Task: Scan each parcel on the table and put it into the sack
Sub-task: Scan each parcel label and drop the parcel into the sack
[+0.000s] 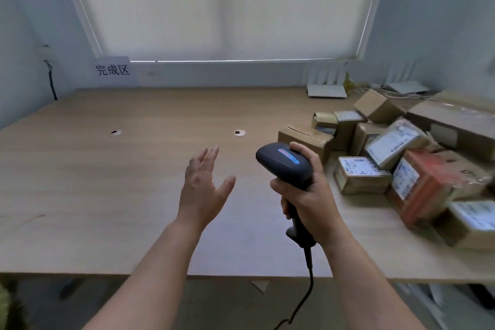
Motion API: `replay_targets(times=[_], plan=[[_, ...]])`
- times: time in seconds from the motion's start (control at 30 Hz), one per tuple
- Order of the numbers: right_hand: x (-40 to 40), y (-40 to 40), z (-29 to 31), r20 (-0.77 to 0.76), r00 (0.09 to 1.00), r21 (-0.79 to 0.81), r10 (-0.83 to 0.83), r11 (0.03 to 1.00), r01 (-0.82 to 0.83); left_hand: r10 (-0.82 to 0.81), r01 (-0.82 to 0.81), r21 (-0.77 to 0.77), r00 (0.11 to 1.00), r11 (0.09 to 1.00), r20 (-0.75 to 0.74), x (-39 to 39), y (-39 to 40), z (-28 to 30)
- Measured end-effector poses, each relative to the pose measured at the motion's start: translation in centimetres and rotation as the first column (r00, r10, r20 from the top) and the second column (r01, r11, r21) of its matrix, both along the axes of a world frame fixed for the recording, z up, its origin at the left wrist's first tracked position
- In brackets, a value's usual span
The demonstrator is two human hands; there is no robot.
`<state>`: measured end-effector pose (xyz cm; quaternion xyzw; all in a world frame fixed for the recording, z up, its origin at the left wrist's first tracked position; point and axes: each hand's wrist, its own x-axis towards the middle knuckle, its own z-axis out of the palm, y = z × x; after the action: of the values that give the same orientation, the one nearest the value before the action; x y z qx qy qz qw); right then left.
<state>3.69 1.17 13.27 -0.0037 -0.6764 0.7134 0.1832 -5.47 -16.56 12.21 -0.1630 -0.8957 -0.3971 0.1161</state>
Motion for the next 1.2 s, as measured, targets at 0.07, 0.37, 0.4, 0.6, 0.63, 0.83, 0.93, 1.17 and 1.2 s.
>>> replay_targets(times=[0.07,0.37,0.4,0.6,0.63,0.83,0.93,1.17,1.2], plan=[[0.1,3.3,-0.4,0.006,0.999,0.013,-0.046,0.999,0.046,-0.049,0.049,-0.013,0.999,0.999,-0.006,-0.5,3.6,-0.6],[0.0,12.7,-1.9,0.009,0.988,-0.032,-0.153,0.988,0.153,-0.175,0.176,-0.087,0.984,0.981,0.020,-3.1,13.8,-2.5],[-0.2,13.4,-2.2,0.016,0.986,-0.043,-0.165,0.985,0.166,-0.186,0.188,-0.096,0.982,0.978,0.030,-3.6,14.6,-2.7],[-1.9,17.4,-3.4,0.049,0.969,-0.043,-0.242,0.969,0.244,-0.265,0.279,-0.157,0.959,0.947,0.103,-7.0,20.1,-4.4],[-2.2,18.0,-3.5,0.056,0.965,-0.040,-0.255,0.965,0.258,-0.280,0.296,-0.162,0.953,0.941,0.116,-7.7,21.1,-4.7],[-5.7,21.5,-4.3,0.083,0.949,-0.056,-0.304,0.950,0.309,-0.292,0.317,-0.301,0.948,0.900,0.127,-12.4,26.7,-6.2],[-7.8,22.8,-5.0,0.103,0.939,-0.055,-0.329,0.941,0.335,-0.264,0.275,-0.432,0.961,0.859,0.089,-14.9,29.2,-7.0],[-11.5,24.8,-6.9,0.167,0.922,-0.038,-0.348,0.933,0.359,-0.256,0.279,-0.633,0.958,0.722,0.130,-19.5,33.2,-9.5],[-11.8,24.9,-7.1,0.178,0.919,-0.029,-0.352,0.932,0.362,-0.258,0.283,-0.639,0.957,0.715,0.135,-19.9,33.3,-9.8]])
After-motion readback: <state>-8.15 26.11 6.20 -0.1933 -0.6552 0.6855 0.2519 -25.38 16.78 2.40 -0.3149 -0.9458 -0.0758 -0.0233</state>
